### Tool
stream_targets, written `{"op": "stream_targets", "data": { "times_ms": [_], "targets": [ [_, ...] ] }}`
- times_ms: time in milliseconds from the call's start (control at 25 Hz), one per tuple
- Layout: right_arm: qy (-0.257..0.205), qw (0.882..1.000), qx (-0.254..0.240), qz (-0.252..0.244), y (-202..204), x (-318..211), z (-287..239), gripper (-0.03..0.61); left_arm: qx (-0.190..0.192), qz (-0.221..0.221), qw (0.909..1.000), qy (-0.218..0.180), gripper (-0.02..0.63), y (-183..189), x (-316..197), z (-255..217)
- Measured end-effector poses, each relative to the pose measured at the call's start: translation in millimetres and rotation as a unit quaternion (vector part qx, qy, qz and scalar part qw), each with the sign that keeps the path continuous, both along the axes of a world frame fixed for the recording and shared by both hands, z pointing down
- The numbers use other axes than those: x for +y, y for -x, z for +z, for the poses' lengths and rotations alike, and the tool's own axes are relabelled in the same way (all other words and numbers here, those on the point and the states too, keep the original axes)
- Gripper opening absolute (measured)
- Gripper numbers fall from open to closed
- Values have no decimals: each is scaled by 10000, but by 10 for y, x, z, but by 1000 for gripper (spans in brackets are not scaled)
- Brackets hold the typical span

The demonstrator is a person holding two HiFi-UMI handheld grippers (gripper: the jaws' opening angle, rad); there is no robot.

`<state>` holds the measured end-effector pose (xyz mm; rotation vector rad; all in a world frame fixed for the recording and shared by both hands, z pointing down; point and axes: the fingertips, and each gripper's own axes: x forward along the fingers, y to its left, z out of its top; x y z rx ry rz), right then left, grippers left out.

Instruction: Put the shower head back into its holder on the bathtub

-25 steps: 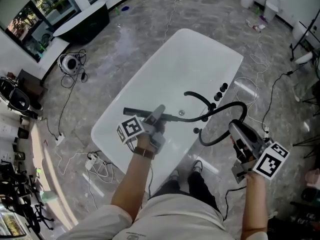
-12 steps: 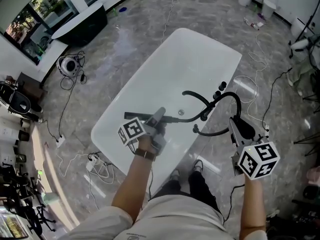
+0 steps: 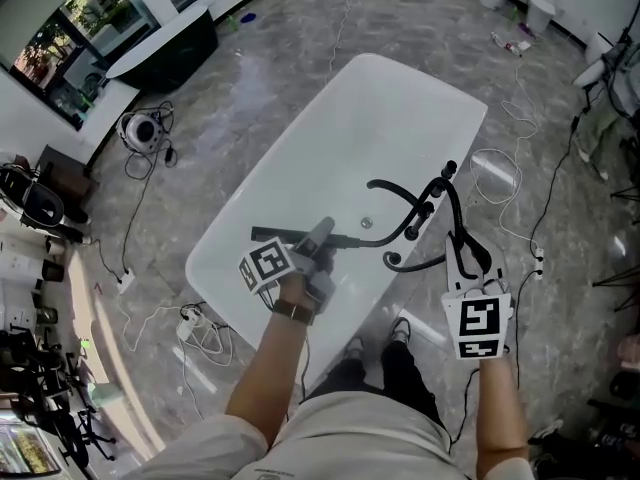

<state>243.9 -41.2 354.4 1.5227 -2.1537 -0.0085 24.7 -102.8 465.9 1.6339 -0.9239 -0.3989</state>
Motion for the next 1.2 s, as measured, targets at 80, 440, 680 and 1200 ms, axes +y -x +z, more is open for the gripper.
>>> {"op": "stream_targets", "data": {
  "times_ms": [80,440,680,1200],
  "targets": [
    [-31,9996,-265,-53,-50,42,-176,69,33,-15,10000,-13,95,0,-8,-1],
    [374,9949,-895,-268,-2,-13,-96,69,71,-26,10000,-7,95,-1,12,0],
    [301,9992,233,-72,-31,93,-153,69,45,-63,10000,59,95,12,22,56],
    [-694,9880,1345,-296,160,-143,28,69,20,-82,9998,162,95,34,18,180]
  ]
}}
